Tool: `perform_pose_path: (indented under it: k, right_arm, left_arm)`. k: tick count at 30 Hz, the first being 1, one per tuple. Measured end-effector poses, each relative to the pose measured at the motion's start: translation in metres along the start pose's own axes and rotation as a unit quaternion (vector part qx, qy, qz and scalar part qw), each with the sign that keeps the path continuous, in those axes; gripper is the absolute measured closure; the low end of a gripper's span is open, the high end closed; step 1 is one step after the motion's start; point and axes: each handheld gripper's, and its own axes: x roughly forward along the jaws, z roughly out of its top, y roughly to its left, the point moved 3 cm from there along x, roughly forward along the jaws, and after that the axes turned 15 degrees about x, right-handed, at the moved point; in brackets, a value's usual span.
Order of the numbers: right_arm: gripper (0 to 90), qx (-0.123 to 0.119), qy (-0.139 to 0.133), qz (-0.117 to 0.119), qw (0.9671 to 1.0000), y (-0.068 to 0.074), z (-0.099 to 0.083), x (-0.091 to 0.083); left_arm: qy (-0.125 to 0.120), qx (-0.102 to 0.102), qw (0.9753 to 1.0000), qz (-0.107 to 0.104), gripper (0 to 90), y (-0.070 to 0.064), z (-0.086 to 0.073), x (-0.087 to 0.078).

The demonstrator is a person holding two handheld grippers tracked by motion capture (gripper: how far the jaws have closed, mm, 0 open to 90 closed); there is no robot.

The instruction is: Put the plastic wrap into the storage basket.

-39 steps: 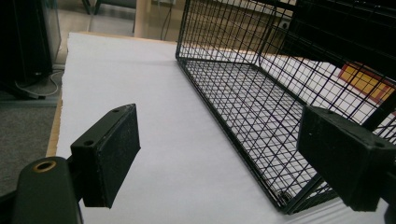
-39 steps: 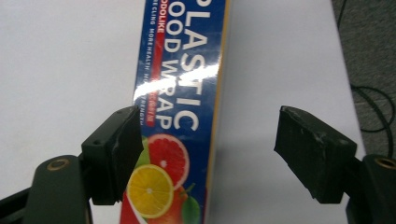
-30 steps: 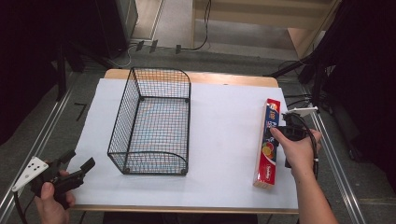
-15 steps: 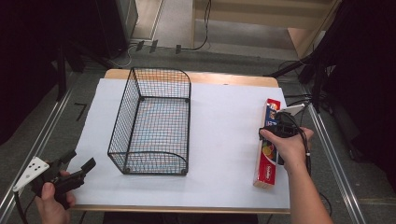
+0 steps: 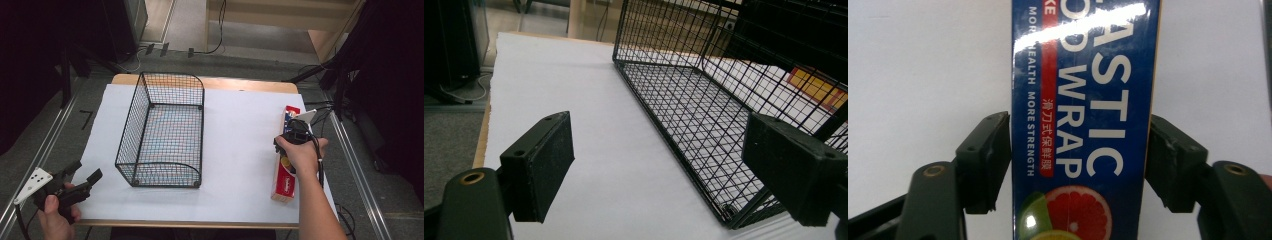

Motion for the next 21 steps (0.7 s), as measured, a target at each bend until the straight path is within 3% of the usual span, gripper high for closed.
perform_pose_path:
  k: [1,6,8,13,21]
  right_arm:
    - [36.8,-0.005,-0.005,-0.007,1.0,-0.0002,-0.0003,0.0015]
    - [37.4,0.019,-0.001,-0.005,0.9998,-0.0002,-0.0007,0.0043]
    - [37.5,0.024,-0.002,-0.016,0.9996,0.0026,-0.0013,0.0056]
    - [40.2,0.021,0.002,-0.035,0.9992,0.0065,-0.0006,0.0059]
    - [41.9,0.014,0.0,-0.04,0.9991,0.0085,-0.0001,0.0041]
  left_arm:
    - [0.0,-0.002,1.0,-0.001,13.5,0.0001,-0.0001,-0.0002]
    - [-0.001,-0.001,1.0,-0.003,13.7,-0.0003,0.0002,-0.0005]
    - [-0.001,-0.001,1.0,-0.003,13.7,-0.0004,0.0002,-0.0005]
    - [-0.002,-0.004,1.0,-0.003,13.8,0.0008,0.0,-0.0009]
    - [-0.002,-0.003,1.0,-0.004,13.8,0.0014,-0.0001,-0.0012]
